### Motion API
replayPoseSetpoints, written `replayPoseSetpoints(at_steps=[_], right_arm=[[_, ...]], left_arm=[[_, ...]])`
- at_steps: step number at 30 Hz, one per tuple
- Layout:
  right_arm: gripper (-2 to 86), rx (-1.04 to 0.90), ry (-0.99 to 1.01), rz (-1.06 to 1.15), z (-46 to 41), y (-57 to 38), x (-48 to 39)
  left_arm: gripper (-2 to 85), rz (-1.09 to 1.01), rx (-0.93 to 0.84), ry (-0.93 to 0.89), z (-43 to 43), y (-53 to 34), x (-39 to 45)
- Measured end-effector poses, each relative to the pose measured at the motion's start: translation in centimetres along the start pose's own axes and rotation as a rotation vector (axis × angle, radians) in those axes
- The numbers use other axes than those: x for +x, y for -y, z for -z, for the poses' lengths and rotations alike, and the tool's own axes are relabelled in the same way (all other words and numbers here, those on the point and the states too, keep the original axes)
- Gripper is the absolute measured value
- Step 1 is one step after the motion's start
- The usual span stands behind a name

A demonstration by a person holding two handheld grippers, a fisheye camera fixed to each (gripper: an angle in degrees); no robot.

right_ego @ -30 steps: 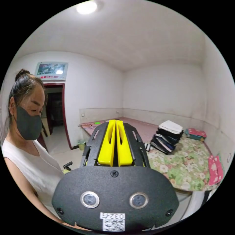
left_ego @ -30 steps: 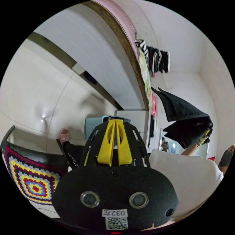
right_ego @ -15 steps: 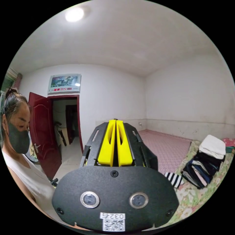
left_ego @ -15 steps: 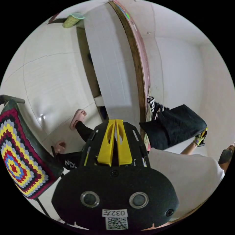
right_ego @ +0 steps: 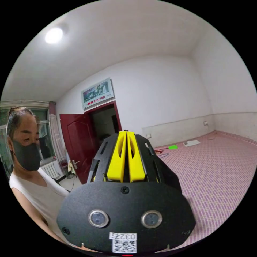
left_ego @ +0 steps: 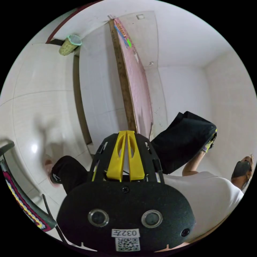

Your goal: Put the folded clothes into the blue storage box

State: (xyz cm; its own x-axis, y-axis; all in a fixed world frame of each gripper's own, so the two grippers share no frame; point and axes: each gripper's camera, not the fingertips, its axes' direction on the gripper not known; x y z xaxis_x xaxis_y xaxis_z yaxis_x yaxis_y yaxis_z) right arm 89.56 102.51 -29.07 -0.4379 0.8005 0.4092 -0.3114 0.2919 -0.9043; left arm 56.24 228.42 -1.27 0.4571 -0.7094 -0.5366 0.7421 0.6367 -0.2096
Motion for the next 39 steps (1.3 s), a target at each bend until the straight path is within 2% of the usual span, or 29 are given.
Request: replayPoseSetpoints(at_steps=[4,9,12,15,17,18,20,23,26,30,34,39], right_arm=[[-1.0,0.049,0.046,0.004,-2.7,-0.3,3.1],[-1.0,0.227,0.031,0.016,1.5,-1.0,4.6],[-1.0,0.307,-0.093,-0.036,6.0,-3.7,6.5],[-1.0,0.323,-0.282,-0.187,10.7,-9.7,10.7],[-1.0,0.246,-0.525,-0.298,14.7,-16.4,14.5],[-1.0,0.208,-0.577,-0.34,15.8,-18.3,15.8],[-1.0,0.055,-0.731,-0.604,20.5,-27.3,21.5],[-0.9,-0.004,-0.846,-0.885,26.9,-39.1,23.9],[-0.8,-0.064,-0.874,-0.942,29.9,-45.9,22.5],[0.2,-0.16,-0.819,-0.921,30.7,-50.5,22.5],[4.4,-0.328,-0.655,-0.749,27.1,-51.6,22.8],[7.7,-0.579,-0.482,-0.534,20.6,-53.6,20.1]], left_arm=[[-0.9,-0.006,0.046,0.032,-1.4,-0.3,-3.8],[-0.9,0.027,0.075,0.047,-2.0,2.7,-12.0],[-0.9,0.055,0.096,0.031,-2.1,6.3,-16.4],[-0.9,0.005,0.064,0.044,-2.9,11.2,-18.5],[-0.9,-0.06,-0.029,0.091,-5.1,15.6,-19.9],[-0.9,-0.074,-0.056,0.098,-5.9,16.7,-20.2],[-0.9,-0.131,-0.15,0.102,-9.4,20.5,-21.3],[-0.9,-0.213,-0.253,0.087,-15.0,24.3,-21.6],[-0.9,-0.263,-0.316,0.032,-21.3,26.8,-21.7],[-0.9,-0.3,-0.389,-0.062,-30.4,29.0,-20.7],[1.5,-0.329,-0.548,-0.155,-42.4,30.3,-18.0],[4.3,-0.32,-0.69,-0.077,-52.8,32.1,-18.2]])
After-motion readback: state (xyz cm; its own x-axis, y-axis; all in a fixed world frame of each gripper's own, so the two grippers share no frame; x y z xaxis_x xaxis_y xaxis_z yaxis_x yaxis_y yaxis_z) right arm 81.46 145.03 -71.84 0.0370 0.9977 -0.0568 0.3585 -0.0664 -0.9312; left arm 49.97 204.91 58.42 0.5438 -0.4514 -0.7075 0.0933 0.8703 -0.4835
